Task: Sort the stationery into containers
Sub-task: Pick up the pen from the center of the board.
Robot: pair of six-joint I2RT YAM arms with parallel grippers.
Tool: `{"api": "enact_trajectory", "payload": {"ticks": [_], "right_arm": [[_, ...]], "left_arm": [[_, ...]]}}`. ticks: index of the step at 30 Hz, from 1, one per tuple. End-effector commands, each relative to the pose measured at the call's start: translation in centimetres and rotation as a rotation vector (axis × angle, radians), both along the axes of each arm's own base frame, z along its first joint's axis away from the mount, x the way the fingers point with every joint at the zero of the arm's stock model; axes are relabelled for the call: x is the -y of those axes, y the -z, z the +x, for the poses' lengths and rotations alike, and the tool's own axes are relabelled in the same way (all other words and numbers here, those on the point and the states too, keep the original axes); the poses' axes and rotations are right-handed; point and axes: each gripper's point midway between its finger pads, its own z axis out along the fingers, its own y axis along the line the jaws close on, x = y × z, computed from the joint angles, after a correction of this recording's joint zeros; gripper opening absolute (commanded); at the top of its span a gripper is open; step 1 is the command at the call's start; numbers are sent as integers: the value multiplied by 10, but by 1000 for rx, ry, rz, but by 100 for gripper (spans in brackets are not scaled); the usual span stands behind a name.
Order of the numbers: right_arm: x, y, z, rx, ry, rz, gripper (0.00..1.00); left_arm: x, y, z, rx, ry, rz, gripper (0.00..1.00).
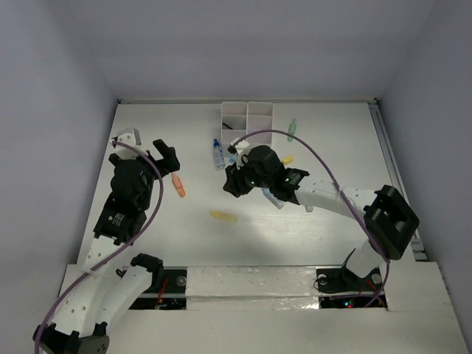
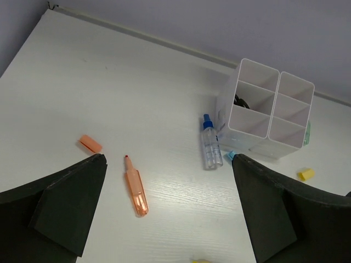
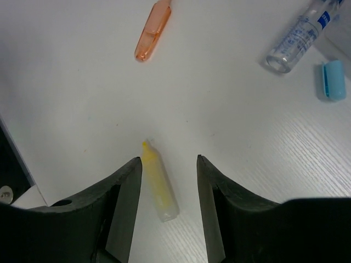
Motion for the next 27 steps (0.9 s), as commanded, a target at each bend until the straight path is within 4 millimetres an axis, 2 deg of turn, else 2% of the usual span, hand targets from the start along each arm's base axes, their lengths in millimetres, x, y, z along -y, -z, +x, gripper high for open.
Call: {"api": "enact_trajectory", "payload": {"ticks": [1,3,5,7,8,10,11,13,14,15,16,17,18,19,20,22,23,24,26,27], "right_arm": [[-13,-1,1,9,-25,27,51],[-18,3,1,-9,-23,18,53],[-25,1,1,-16,-21,21,54],[-32,11,1,-40,-12,13,57],[-37,7,5,-39,-8,23,58],[-45,12,5,-60,-1,20,59],[-50,24,3,-77,-4,-2,62],[-63,19,10,-67,7,10,64],[-69,31,10,-78,2,-10,64],[-73,31,15,-74,14,-10,66],[-81,24,22,-61,18,7,69],[-83,31,17,-83,10,-24,70],[-87,44,21,-93,15,-47,71],[-93,36,28,-77,21,-36,72],[-95,37,32,-71,29,-42,75],[-101,47,39,-62,29,-67,76],[-109,36,45,-40,23,-47,76],[-113,45,48,-32,9,-64,76],[-118,44,55,-14,7,-76,75],[-122,36,61,14,11,-77,73]], "left_arm": [[0,-13,-1,53,8,-39,99],[-6,-15,-5,76,-3,-45,99],[-5,-19,-9,95,9,-44,99],[-2,-18,-11,100,31,-40,99],[-2,-19,-11,101,36,-32,99],[-2,-20,-11,105,45,-28,99],[-2,-21,-13,112,49,-28,99],[0,-24,-16,124,64,-25,99],[-3,-28,-19,142,58,-29,99],[-2,-29,-20,149,65,-31,99],[-2,-30,-22,155,70,-33,99],[-2,-34,-25,170,70,-36,99],[-3,-36,-26,176,70,-37,99],[-3,-37,-27,181,70,-38,99],[-3,-39,-29,190,71,-40,99],[-2,-41,-31,197,82,-47,99],[-1,-43,-33,209,88,-53,99],[-1,-45,-34,215,91,-58,99],[-1,-47,-36,221,91,-61,99],[-1,-47,-36,222,89,-58,99]]}}
